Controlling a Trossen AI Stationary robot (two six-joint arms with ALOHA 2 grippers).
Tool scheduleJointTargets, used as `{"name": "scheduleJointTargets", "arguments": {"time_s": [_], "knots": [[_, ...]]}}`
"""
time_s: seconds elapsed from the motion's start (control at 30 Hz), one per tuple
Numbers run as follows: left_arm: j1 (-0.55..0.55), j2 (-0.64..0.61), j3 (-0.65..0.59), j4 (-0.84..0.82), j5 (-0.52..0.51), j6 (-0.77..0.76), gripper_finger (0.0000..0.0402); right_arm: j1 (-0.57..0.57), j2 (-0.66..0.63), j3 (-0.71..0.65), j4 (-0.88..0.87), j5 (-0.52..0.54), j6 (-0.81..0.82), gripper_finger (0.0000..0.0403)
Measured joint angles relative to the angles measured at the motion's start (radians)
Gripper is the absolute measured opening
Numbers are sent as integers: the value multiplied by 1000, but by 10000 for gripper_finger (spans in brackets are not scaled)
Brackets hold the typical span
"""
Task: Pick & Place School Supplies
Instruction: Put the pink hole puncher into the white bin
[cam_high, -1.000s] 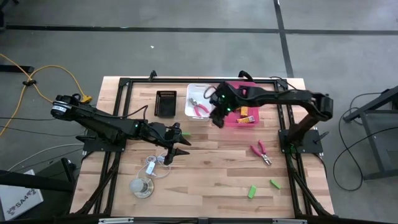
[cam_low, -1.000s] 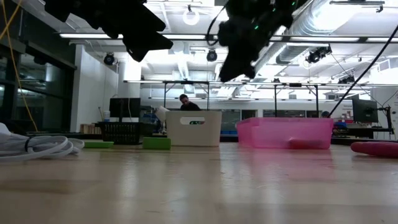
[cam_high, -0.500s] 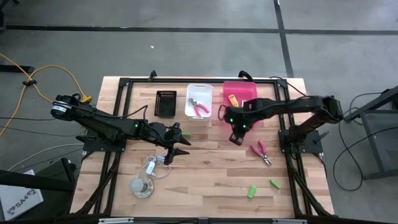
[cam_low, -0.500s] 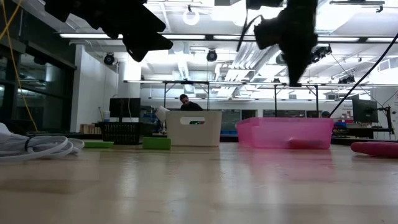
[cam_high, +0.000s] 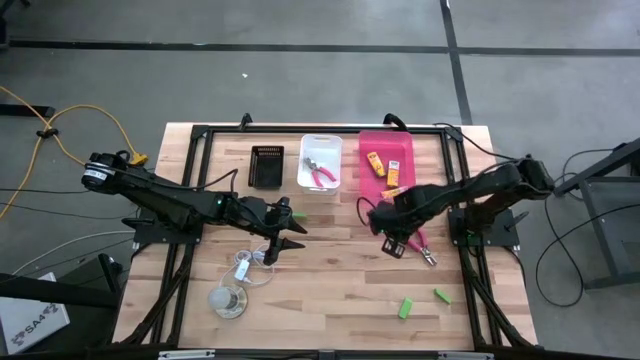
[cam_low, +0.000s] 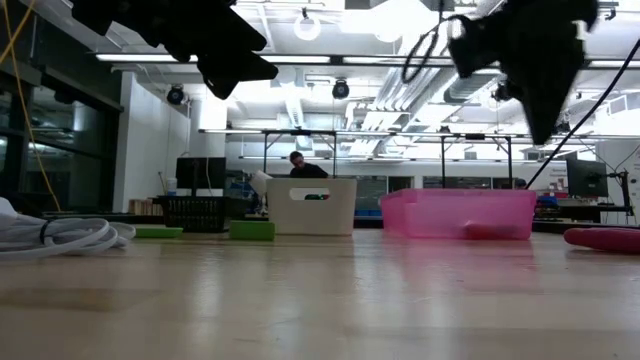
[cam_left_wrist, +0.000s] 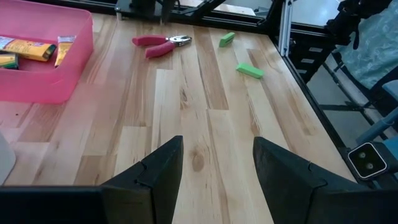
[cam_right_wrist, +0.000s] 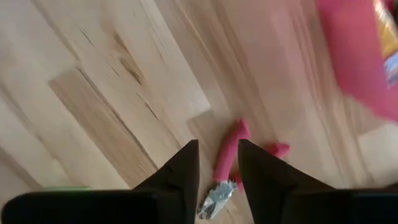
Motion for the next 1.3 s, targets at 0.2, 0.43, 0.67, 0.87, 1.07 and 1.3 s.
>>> {"name": "scheduleJointTargets", "arguments": {"time_s": [0.2, 0.43, 0.67, 0.87, 1.07, 1.3], "knots": [[0, 0, 0, 0, 2, -31, 187, 36, 0, -117, 2, -4, 87, 137], [0, 0, 0, 0, 3, -32, 187, 36, 0, -195, 35, -2, 155, 146], [0, 0, 0, 1, 2, -32, 187, 35, 0, -255, 183, -11, 155, 142], [0, 0, 0, 1, 2, -34, 187, 34, 0, -276, 195, -7, 155, 142], [0, 0, 0, 1, -1, -34, 187, 23, 0, -335, 244, -8, 155, 142], [0, 0, 0, 1, -1, -34, 187, -4, 0, -389, 304, -6, 155, 142]]}}
